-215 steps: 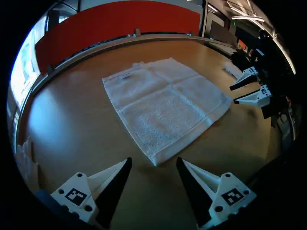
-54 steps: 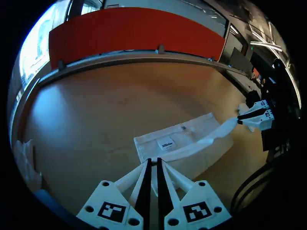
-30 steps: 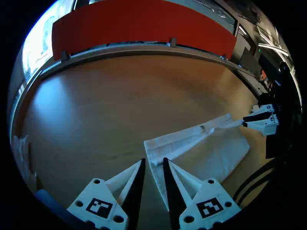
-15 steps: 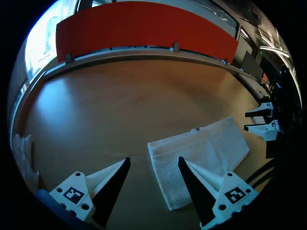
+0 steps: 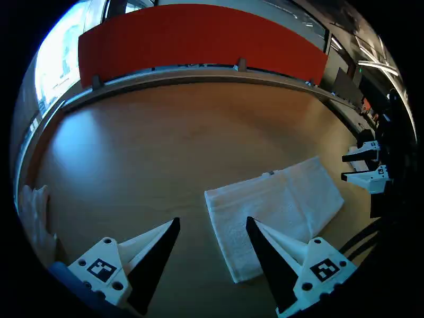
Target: Fold towel
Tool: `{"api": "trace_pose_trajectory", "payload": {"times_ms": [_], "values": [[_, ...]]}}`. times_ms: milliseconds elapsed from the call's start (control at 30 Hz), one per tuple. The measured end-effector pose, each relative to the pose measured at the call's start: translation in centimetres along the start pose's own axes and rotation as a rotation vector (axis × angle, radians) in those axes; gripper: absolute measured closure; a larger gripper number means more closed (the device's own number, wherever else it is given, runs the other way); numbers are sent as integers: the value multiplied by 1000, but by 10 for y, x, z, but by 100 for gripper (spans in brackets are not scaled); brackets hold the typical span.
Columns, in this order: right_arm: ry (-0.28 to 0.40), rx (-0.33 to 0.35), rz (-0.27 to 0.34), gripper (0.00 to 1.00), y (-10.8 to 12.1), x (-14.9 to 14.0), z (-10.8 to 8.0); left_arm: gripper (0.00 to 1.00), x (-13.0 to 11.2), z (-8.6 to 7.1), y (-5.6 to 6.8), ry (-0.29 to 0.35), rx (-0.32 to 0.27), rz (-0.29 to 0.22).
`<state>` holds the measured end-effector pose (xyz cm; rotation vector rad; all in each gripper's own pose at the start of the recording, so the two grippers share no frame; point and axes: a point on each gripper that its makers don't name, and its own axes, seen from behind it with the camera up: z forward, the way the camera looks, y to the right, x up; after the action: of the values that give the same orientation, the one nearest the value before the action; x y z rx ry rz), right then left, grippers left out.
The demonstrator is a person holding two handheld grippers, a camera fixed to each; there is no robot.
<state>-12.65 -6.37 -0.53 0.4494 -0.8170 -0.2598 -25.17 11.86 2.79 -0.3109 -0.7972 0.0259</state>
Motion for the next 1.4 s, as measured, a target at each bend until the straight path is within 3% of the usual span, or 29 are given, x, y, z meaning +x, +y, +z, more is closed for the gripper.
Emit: {"api": "trace_pose_trajectory", "payload": {"times_ms": [500, 1033, 1400], "values": [[-12, 8, 2, 14, -12, -28, -22, 8, -32, -22, 2, -14, 26, -36], [-46, 67, -55, 14, -22, -47, -16, 8, -51, -38, -1, -18, 64, -65], [-94, 132, -153, 30, -30, -65, -11, 8, -71, -59, -4, -23, 94, -119]]}}
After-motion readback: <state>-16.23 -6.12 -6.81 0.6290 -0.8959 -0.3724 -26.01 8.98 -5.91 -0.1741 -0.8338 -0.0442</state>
